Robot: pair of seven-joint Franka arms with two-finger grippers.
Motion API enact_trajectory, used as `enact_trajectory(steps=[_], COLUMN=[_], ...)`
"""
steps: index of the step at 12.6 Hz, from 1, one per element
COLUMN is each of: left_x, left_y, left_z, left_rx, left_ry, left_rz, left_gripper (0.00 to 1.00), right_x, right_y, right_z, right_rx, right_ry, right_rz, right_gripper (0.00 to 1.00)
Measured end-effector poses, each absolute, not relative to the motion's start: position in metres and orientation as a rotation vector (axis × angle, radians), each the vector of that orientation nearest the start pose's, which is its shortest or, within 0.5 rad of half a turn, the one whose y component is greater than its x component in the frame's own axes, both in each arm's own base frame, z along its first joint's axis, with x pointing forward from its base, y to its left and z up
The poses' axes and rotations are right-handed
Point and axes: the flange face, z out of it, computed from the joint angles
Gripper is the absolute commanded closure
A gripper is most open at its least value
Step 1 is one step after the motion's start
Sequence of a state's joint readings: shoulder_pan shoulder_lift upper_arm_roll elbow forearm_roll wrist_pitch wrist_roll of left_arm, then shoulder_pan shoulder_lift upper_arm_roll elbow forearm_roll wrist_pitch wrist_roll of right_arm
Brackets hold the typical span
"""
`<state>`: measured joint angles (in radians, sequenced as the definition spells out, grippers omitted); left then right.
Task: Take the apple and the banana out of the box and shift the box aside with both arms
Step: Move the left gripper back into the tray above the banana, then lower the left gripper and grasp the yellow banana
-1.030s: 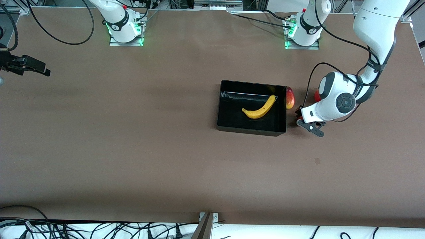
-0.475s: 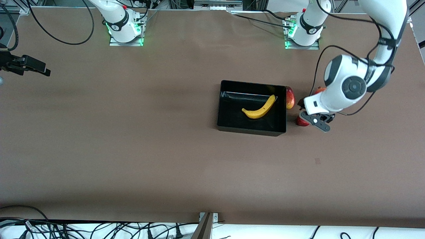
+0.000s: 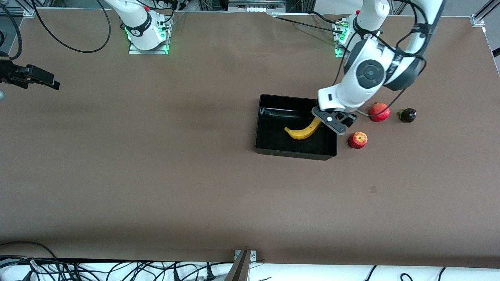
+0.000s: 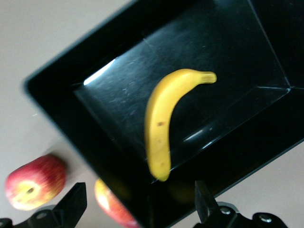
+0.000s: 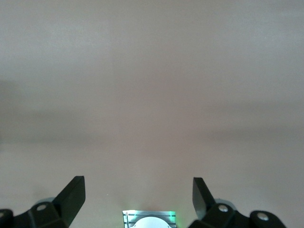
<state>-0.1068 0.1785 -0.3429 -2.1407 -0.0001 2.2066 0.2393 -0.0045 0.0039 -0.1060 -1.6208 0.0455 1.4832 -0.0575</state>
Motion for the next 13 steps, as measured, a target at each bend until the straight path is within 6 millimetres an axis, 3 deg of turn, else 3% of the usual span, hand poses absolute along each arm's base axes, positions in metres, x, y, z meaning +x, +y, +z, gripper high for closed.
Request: enact_trajectory(steps=[4,6,13], left_x=[0.482,0.479,0.471], left_y=[-0.243,-0.245,-0.262], left_z=[0.235,0.207,0.178], left_rx=[-3.041,-3.061,-3.081], left_ry=[1.093,1.092,1.108], left_rz=[0.137,0.151,0.123], left_gripper=[0.0,0.0,0.0], right_x=[0.541,0.541,0.541], right_y=[-0.055,-0.055,-0.054], right_z=[0.592,0.592,0.592], right_rx=[-3.076,-3.076,-3.076], right_ry=[0.08,0.08,0.08], right_rz=[0.212,0.212,0.212], right_gripper=[0.0,0.0,0.0])
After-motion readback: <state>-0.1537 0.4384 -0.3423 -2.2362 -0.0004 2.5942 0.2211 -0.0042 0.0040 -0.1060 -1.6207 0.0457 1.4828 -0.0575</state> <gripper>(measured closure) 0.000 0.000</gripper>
